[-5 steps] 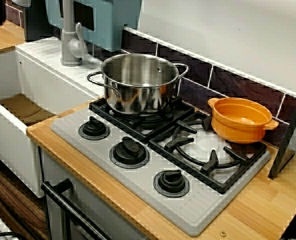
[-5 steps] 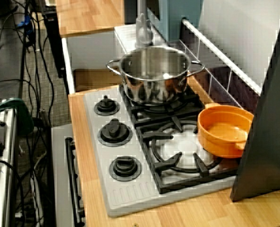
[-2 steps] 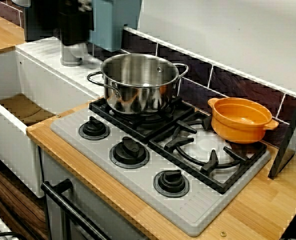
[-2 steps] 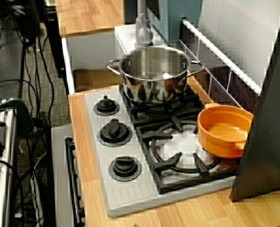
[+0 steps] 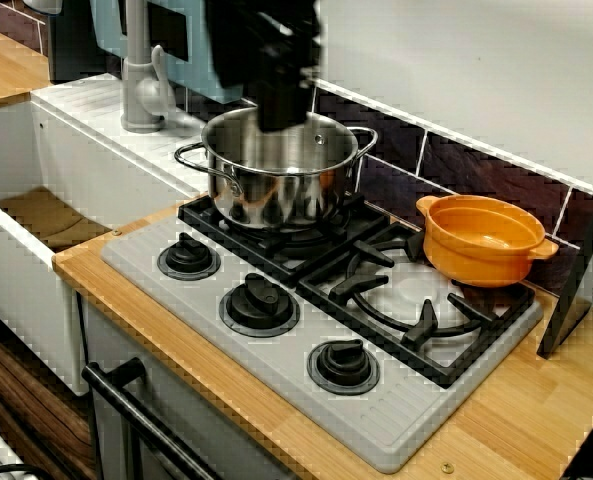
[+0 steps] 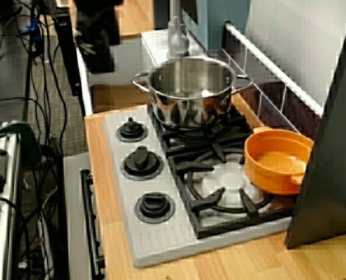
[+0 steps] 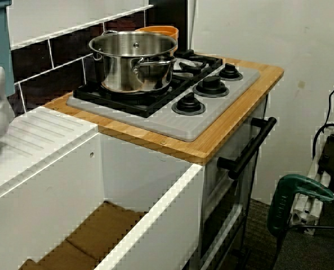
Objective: Lift pot from stove
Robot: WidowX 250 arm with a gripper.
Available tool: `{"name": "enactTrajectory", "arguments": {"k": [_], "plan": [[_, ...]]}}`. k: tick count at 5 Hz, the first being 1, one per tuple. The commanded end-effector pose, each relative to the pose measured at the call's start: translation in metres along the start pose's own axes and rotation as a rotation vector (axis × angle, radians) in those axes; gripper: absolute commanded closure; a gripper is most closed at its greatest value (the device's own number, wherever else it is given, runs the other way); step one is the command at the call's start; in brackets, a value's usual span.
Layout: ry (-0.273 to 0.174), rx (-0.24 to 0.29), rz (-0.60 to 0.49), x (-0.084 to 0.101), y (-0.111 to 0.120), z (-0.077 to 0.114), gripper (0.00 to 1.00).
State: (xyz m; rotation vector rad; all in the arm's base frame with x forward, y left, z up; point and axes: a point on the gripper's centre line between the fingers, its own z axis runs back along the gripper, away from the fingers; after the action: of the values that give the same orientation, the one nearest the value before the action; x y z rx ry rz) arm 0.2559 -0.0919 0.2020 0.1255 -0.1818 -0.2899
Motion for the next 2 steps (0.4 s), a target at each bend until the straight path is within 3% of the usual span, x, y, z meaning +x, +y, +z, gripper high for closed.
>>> {"name": "enactTrajectory", "arguments": {"k": [1,2], "plan": [[-0.196,-0.028,-0.004,0.040,-0.027,0.014,0.00],[-0.221,-0.048,-0.092,0.058,-0.049,-0.003,0.00]]}}
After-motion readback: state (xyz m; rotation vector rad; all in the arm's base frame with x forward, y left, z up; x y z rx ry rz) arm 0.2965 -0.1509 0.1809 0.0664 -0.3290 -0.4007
